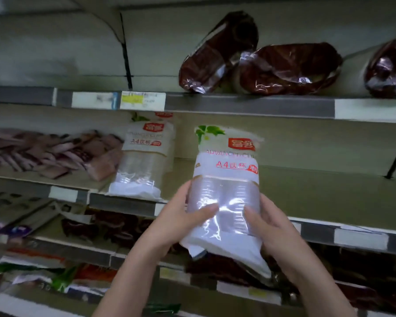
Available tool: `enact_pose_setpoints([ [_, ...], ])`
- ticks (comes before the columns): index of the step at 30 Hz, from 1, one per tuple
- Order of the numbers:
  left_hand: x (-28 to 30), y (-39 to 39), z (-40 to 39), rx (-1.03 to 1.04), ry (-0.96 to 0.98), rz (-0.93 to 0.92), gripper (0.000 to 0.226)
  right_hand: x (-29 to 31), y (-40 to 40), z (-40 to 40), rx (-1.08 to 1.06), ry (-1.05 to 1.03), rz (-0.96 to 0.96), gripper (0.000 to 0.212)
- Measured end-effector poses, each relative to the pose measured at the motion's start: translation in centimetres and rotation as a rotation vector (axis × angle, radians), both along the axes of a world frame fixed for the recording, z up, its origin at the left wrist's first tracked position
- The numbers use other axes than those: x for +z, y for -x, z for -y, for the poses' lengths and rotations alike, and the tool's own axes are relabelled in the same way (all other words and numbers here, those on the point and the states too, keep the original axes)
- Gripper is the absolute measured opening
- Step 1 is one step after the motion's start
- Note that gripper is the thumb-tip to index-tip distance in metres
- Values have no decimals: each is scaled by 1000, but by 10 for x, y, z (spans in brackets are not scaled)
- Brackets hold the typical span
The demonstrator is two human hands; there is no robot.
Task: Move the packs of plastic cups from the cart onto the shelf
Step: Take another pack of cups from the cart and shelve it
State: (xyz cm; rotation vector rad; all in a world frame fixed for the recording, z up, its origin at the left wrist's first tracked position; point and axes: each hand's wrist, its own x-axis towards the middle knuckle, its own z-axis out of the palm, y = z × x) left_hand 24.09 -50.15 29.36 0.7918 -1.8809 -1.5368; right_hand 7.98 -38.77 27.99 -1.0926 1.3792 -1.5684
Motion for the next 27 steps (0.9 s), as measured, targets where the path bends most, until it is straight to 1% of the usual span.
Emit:
enact_pose_setpoints([
  [2,6,19,31,78,20,22,70,9,17,38,19,-72,-135,44],
  [3,8,27,47,139,17,44,74,15,26,57,18,-134,-189,39],
  [4,9,34,62,198,8,59,71,18,35,76,23,-203,-215,30],
  [5,11,42,76,247,7,60,59,20,43,96,37,-274,-222,25],
  [6,12,49,90,284,14,59,50,20,49,116,41,-336,-219,28],
  [7,13,56,103,312,21,63,51,18,54,135,20,-352,-210,38],
  [9,12,72,130,366,94,80,63,7,64,174,-38,-262,-217,63],
  [10,11,78,141,391,141,99,67,0,69,191,-57,-204,-233,72],
  [11,10,84,150,410,165,108,70,-5,71,203,-75,-152,-243,76],
  [14,-1,97,173,464,224,68,69,-16,75,229,-159,-73,-288,77],
  [16,-20,103,193,488,309,40,78,-19,77,239,-203,-80,-349,78],
  [18,-30,107,199,495,330,29,79,-23,80,244,-221,-114,-435,80],
  [21,-32,108,194,485,404,141,84,-27,81,247,-214,-172,-490,83],
  [23,-36,109,197,518,470,166,89,-28,81,245,-215,-211,-480,86],
  [24,-34,109,197,529,466,191,87,-29,80,243,-216,-227,-465,86],
  [27,-26,110,183,499,350,309,76,-28,76,234,-213,-250,-463,84],
])
